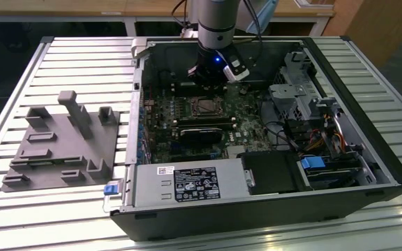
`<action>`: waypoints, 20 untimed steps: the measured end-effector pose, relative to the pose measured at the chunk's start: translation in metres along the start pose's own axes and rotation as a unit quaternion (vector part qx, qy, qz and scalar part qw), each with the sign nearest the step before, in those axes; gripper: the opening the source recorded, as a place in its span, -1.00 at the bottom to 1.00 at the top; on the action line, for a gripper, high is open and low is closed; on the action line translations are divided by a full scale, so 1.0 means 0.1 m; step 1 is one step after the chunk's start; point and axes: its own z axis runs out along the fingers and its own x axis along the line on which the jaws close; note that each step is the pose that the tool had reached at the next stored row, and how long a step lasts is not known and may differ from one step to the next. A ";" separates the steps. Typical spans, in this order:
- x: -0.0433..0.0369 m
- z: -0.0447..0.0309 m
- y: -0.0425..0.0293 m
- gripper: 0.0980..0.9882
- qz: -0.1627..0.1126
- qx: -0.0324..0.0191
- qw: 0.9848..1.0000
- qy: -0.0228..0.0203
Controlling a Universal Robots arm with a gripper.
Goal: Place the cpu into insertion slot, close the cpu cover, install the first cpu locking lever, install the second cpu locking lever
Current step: 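Install the first cpu locking lever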
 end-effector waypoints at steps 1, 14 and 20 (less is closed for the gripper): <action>0.000 -0.002 0.000 -0.98 0.000 0.000 1.000 0.000; -0.012 0.005 0.001 -0.98 0.000 0.006 1.000 0.000; -0.014 -0.015 0.004 -0.98 0.000 0.006 1.000 0.000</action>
